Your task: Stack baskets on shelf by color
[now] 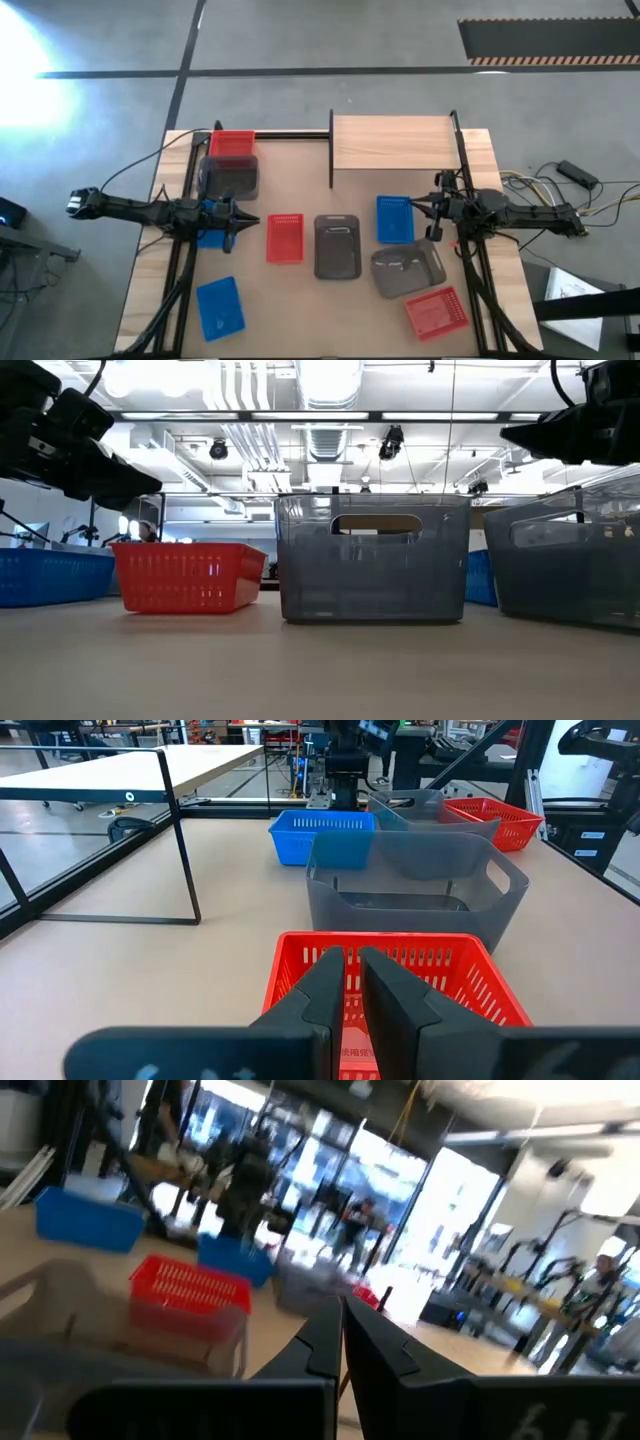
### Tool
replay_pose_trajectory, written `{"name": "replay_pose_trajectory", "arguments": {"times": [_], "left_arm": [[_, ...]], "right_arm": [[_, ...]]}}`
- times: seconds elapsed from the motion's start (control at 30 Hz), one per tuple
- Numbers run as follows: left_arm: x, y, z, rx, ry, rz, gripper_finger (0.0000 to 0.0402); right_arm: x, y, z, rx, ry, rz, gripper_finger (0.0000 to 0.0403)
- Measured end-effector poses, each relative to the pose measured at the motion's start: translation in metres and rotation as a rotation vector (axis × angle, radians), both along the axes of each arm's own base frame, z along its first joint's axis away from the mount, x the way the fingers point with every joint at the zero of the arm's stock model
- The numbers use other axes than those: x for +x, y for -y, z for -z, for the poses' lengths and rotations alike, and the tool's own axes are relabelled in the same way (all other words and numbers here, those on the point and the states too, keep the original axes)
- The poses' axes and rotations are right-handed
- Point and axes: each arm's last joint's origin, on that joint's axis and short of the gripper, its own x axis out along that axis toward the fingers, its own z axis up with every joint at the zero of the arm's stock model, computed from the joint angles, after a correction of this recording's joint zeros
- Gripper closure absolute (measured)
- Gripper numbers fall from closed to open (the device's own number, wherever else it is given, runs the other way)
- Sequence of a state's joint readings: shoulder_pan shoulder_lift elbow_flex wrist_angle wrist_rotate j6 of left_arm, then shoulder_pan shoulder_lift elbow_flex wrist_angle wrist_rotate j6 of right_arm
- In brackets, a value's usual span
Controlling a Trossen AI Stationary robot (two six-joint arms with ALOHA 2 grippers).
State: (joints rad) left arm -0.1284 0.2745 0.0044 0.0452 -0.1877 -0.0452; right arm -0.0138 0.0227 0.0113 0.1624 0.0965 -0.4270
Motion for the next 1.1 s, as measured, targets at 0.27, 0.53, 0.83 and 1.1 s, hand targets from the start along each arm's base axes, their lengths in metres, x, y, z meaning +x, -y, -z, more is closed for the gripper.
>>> {"name": "replay_pose_trajectory", "arguments": {"times": [0.27,0.53,0.83,1.1], "left_arm": [[0.0,0.0,0.0,0.0,0.0,0.0,0.0379],[0.0,0.0,0.0,0.0,0.0,-0.001,0.0379],[0.0,0.0,0.0,0.0,0.0,0.0,0.0379],[0.0,0.0,0.0,0.0,0.0,0.0,0.0379]], "right_arm": [[-0.004,0.0,-0.016,0.47,0.226,-0.115,0.0394],[0.002,-0.002,-0.013,0.696,0.178,-0.197,0.0394],[0.048,-0.009,-0.021,0.818,-0.335,0.022,0.0394],[0.099,-0.01,-0.057,0.752,-0.849,0.296,0.0364]]}}
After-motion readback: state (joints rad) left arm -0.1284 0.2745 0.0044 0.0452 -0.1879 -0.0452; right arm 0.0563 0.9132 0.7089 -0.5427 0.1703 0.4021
